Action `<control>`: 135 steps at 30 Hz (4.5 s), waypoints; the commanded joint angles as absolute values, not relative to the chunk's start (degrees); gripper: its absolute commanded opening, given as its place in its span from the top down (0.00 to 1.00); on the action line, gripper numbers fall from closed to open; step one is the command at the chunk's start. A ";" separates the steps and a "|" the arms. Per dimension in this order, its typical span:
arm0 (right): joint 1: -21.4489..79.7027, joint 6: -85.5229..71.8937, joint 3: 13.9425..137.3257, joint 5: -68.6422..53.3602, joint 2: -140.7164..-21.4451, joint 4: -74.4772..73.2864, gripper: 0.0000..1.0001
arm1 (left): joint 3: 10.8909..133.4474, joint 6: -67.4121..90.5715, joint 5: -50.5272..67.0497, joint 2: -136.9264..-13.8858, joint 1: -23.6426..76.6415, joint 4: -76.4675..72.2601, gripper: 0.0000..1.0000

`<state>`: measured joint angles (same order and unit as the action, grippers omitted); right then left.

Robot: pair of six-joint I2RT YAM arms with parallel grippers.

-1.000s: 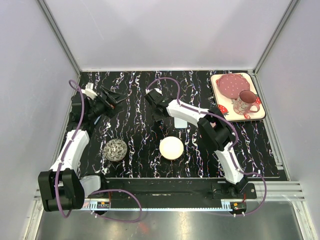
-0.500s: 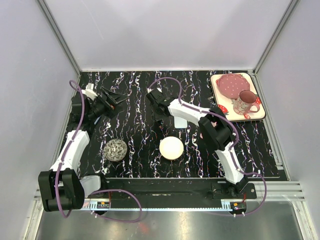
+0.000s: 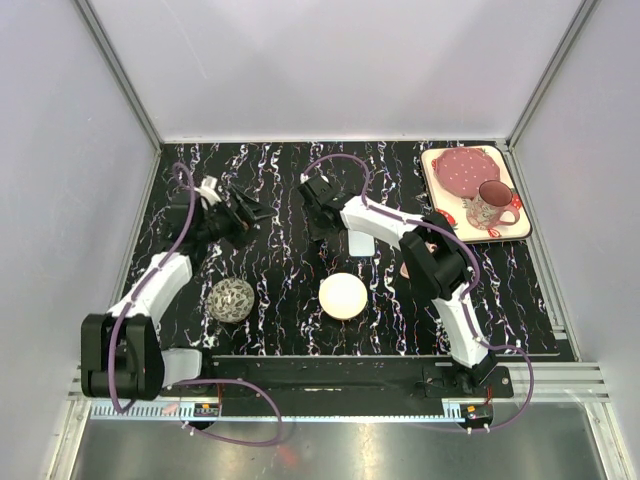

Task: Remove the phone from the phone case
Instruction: Remove the phone case from the phone.

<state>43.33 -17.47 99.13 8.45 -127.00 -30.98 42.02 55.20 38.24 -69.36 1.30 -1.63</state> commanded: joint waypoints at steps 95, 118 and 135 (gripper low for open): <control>46.76 -17.67 97.12 -5.36 -129.99 -36.65 1.00 | 66.01 54.32 19.06 -108.02 21.62 3.43 0.19; 46.76 -21.80 95.63 -11.51 -123.49 -32.26 1.00 | 65.74 52.13 1.06 -105.73 23.47 18.62 0.32; 46.67 -19.95 94.31 -6.77 -122.17 -32.61 1.00 | 65.75 44.20 -8.00 -102.31 23.29 27.34 0.57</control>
